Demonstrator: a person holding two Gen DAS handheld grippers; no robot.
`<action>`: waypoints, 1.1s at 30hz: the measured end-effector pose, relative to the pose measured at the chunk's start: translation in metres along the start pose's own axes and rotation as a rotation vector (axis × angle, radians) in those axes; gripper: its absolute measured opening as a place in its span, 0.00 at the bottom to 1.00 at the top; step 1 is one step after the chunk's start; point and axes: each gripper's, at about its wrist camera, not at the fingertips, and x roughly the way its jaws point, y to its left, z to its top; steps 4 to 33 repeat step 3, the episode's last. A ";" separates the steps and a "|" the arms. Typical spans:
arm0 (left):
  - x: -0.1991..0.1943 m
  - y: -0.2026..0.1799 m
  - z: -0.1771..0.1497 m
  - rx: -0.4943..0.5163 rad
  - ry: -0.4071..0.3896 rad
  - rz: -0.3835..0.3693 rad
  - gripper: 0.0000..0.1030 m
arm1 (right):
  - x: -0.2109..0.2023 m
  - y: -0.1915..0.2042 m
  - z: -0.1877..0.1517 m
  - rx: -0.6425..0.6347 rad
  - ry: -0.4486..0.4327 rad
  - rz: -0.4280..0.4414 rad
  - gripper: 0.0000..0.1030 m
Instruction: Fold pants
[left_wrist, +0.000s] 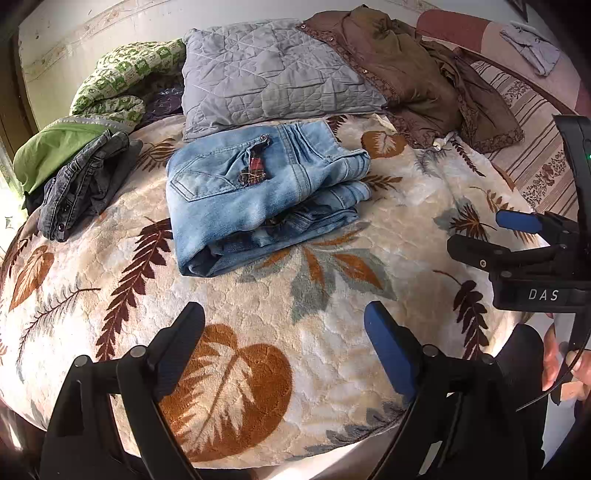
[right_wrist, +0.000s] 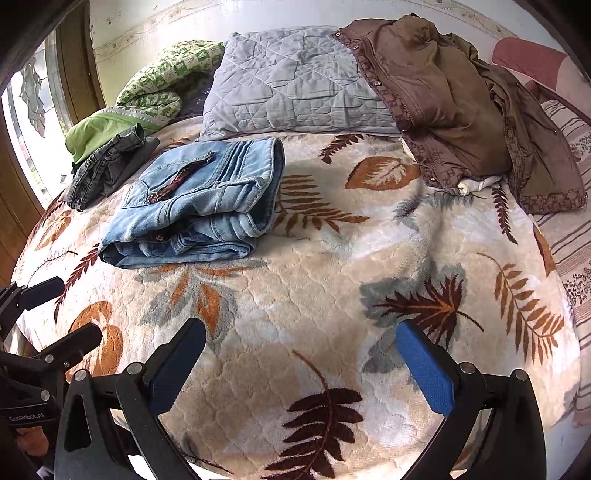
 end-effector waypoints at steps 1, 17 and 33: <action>0.001 0.000 -0.001 0.000 0.002 0.011 0.86 | 0.000 0.001 0.000 -0.005 0.000 0.001 1.00; 0.002 0.000 -0.002 0.002 0.004 0.030 0.86 | 0.000 0.002 0.001 -0.019 -0.001 0.001 1.00; 0.002 0.000 -0.002 0.002 0.004 0.030 0.86 | 0.000 0.002 0.001 -0.019 -0.001 0.001 1.00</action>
